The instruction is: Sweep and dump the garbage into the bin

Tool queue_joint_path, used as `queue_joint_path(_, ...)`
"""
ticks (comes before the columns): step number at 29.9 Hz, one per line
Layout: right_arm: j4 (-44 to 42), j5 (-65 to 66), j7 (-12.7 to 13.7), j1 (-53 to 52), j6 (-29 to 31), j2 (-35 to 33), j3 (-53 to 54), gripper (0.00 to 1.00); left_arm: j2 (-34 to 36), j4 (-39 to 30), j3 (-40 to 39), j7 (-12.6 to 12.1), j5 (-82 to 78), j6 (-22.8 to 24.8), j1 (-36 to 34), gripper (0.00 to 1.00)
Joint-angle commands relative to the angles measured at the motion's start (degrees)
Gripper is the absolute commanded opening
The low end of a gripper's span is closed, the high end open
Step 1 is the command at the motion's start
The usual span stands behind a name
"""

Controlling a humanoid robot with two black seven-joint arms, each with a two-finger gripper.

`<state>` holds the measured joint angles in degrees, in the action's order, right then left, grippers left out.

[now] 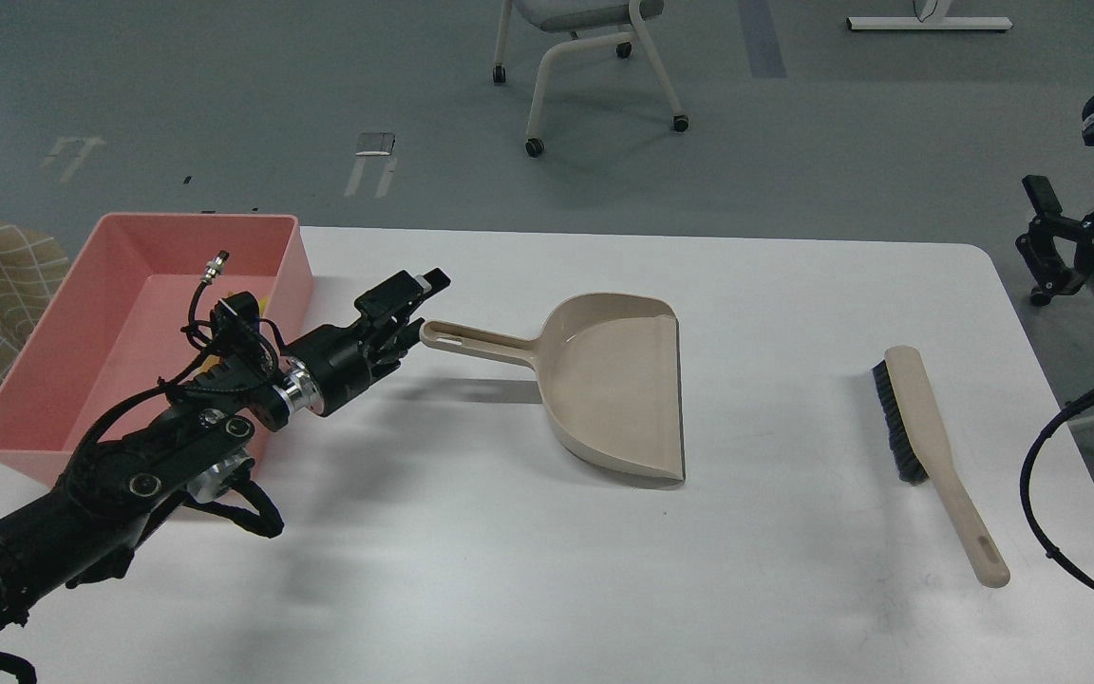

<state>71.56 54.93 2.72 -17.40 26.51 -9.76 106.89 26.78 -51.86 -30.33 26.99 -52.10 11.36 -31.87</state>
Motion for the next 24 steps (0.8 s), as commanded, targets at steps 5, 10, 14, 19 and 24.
queue_joint_path(5,-0.54,0.01,0.0,0.44,0.04,0.36,-0.1,0.98,6.43,-5.97,0.0,-0.09,0.69,-0.02,-1.97,0.98)
queue_joint_path(10,-0.54,0.01,-0.09,0.44,0.13,0.45,-0.1,0.98,11.01,-6.76,-0.08,0.0,0.78,0.15,-4.07,0.98)
queue_joint_path(14,0.16,-0.08,0.0,0.53,0.21,0.53,-0.1,0.98,15.93,-7.73,-0.52,0.26,5.85,0.59,-8.29,0.98)
queue_joint_path(19,-0.01,-0.96,0.0,-1.14,0.21,0.36,-0.1,1.0,17.7,-7.73,-4.28,0.44,21.2,3.92,-10.23,0.98)
queue_joint_path(24,-0.45,-0.96,-0.09,-3.25,-0.31,0.53,-0.1,1.0,16.55,-6.94,-11.5,0.52,35.13,8.85,-9.09,0.98)
